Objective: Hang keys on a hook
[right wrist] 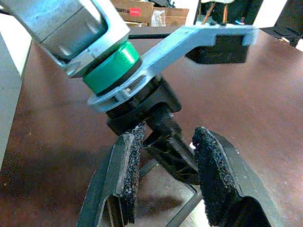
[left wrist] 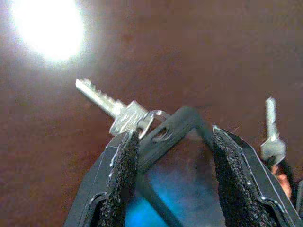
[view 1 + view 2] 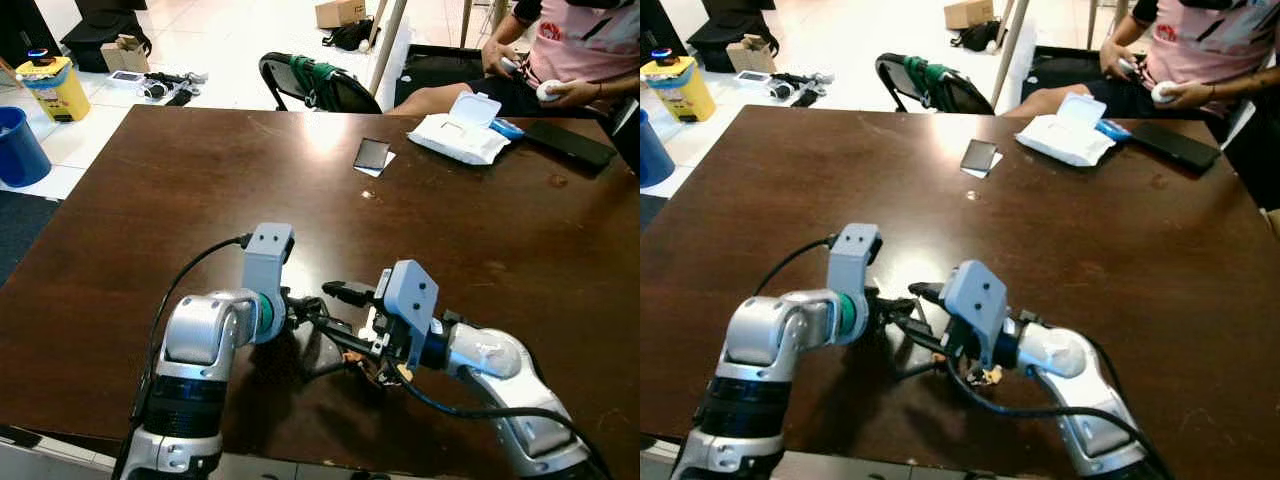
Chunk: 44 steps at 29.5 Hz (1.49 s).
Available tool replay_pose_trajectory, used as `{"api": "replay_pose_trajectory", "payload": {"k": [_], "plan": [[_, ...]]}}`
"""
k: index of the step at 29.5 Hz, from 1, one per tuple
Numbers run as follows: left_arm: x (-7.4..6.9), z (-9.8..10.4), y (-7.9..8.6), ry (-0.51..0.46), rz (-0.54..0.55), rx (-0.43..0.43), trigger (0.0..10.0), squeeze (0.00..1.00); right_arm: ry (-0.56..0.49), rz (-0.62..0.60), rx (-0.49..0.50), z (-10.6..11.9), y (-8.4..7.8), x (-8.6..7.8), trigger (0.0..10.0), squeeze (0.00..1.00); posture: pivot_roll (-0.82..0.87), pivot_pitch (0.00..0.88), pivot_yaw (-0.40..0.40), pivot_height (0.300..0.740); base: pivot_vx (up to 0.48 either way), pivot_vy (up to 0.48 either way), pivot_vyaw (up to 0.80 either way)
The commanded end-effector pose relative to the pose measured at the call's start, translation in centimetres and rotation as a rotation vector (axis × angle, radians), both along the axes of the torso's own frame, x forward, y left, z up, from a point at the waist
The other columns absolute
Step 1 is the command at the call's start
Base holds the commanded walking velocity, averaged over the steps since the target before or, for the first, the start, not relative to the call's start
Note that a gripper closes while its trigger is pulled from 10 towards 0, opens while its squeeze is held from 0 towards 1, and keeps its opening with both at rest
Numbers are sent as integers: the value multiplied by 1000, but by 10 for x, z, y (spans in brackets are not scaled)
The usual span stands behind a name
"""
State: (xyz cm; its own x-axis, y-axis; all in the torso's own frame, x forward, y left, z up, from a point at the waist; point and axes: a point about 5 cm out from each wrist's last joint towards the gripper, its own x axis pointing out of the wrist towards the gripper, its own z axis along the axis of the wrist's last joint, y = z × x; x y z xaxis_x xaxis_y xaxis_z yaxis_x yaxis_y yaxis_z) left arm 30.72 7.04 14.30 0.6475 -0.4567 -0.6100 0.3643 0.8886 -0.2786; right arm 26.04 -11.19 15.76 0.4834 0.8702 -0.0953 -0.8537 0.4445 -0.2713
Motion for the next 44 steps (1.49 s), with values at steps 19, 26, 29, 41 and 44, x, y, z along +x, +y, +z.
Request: {"api": "replay_pose_trajectory", "payload": {"k": [19, 26, 29, 41, 44], "plan": [[-2, -7, -10, 3, -55, 51, 7490, 0, 13, 16, -3, -4, 3, -3, 10000, 0, 110, 41, 142, 740, 0, 0, 0], [-2, -9, -10, 4, -54, 67, 4353, 0, 14, 16, -1, -4, 4, -3, 10000, 0, 111, 43, 147, 740, 0, 0, 0], [-1, -9, -12, 1, -53, 75, 3255, 0, 15, 15, -1, -4, 4, -3, 10000, 0, 110, 42, 149, 740, 0, 0, 0], [0, -10, -14, -10, -47, 98, 3922, 0, 15, 13, 2, -4, 4, -4, 10000, 0, 110, 44, 151, 740, 0, 0, 0], [1, -9, -12, -30, -34, 114, 10000, 0, 15, 13, 1, -4, 4, -4, 10000, 0, 110, 44, 151, 740, 0, 0, 0]]}}
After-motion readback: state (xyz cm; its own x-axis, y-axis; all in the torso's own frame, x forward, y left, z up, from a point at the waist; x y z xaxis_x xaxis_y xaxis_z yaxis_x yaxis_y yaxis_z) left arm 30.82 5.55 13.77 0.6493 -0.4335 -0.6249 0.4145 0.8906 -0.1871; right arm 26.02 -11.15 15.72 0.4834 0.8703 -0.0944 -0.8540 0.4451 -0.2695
